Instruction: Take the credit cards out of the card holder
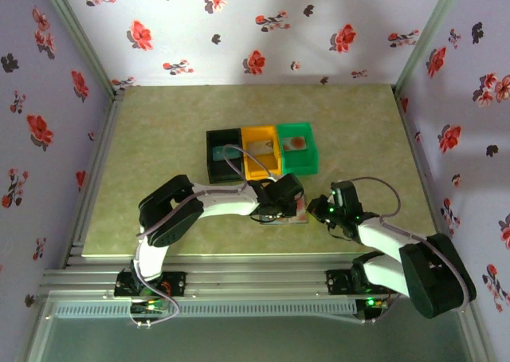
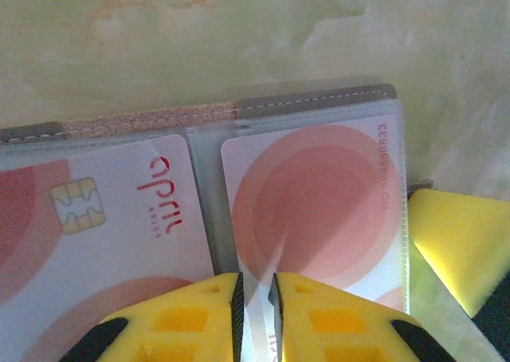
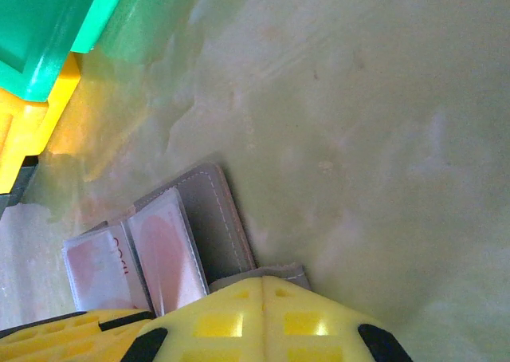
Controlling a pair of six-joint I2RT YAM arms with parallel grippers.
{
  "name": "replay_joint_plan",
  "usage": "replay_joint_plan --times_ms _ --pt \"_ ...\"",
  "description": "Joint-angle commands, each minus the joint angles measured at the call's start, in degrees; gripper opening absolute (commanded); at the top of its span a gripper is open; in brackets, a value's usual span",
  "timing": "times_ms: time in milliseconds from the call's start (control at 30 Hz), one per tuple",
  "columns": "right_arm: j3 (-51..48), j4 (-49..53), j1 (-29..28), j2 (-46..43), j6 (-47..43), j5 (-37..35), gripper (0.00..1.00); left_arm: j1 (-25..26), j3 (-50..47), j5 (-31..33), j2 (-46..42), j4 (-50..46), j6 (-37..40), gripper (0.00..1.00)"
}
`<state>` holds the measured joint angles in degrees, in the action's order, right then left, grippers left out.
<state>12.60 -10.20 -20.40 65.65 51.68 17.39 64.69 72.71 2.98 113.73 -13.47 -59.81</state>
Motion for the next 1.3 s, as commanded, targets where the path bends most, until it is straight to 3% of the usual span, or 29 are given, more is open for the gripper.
replay_joint_plan --times_ms 0,333,667,1267 --pt "-1.43 4.13 -0.43 2.08 0.44 0.01 0.00 0.48 -1.04 -1.24 1.80 2.82 0.94 0.20" --pt "-1.59 4.22 -0.47 1.55 0.26 0.19 0.00 0.53 -0.02 1.82 0.81 -2.33 2.75 0.20" --pt "-1.44 4.72 -0.43 1.60 0.17 -0.03 0.00 0.62 3.45 0.49 3.25 -6.16 2.37 0.27" --pt "-1.18 6.65 -0.44 0.28 -0.81 -0.50 0.00 0.53 9.38 0.91 4.94 -15.44 3.44 0.29"
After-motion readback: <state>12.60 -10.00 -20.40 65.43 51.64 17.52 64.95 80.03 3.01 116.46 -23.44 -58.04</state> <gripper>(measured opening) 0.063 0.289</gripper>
